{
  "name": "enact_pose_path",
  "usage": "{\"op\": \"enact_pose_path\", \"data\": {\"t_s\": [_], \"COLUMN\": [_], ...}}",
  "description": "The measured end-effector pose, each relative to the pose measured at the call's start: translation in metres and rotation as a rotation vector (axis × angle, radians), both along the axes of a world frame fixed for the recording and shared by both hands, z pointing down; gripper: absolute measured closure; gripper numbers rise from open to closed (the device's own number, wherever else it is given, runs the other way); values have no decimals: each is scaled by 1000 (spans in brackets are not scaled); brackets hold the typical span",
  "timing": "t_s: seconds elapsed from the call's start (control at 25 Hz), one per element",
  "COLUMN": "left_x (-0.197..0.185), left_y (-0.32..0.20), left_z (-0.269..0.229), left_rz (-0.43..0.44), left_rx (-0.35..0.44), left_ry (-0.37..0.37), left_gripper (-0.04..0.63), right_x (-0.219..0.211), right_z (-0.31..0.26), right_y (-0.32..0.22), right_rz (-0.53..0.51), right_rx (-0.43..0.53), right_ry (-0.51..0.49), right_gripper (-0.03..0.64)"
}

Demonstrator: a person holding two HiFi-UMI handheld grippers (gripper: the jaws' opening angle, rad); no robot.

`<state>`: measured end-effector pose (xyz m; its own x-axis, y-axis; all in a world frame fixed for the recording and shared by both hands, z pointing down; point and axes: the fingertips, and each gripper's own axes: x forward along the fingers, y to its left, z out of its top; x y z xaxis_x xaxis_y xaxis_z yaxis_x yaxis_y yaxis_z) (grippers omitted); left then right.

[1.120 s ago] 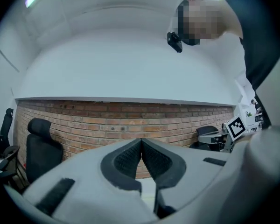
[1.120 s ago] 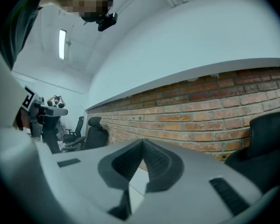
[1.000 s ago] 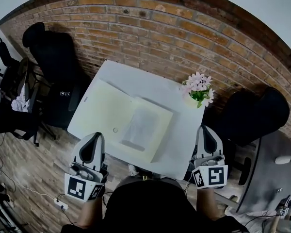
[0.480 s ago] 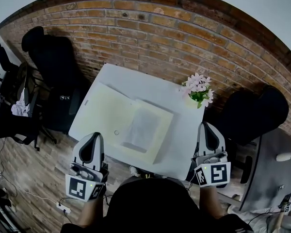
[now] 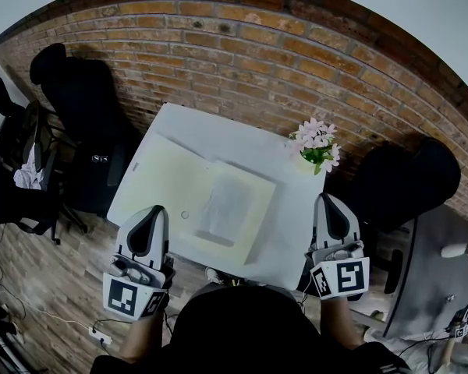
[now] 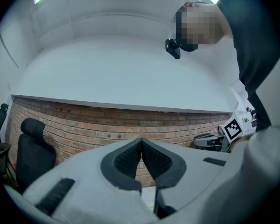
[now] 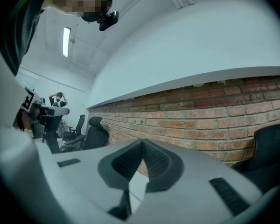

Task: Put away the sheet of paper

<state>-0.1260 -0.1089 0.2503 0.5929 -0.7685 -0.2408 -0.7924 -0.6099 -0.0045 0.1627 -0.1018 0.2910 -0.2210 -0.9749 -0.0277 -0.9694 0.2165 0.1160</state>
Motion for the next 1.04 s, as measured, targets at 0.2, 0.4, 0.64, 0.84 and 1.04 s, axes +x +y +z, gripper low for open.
{"op": "enact_pose_path", "data": {"t_s": [0.2, 0.4, 0.64, 0.84, 1.04], "left_x": [2, 5, 6, 7, 10], "left_y": [1, 4, 6, 5, 5], "left_z": [0, 0, 6, 17, 24], "left_rz": [4, 13, 23, 32, 38], "left_rx": [19, 10, -6, -25, -42], "left_ry": [-3, 4, -6, 2, 7], "left_gripper": [569, 569, 568, 569, 569], "right_x": [-5, -6, -9, -11, -13], "right_z": [3, 4, 3, 3, 2], "right_y": [2, 3, 5, 6, 2], "right_rz": [-19, -17, -17, -10, -14], "right_rx": [3, 7, 14, 22, 31], "right_ry": [3, -4, -7, 2, 9], "right_gripper": [603, 603, 603, 603, 603]}}
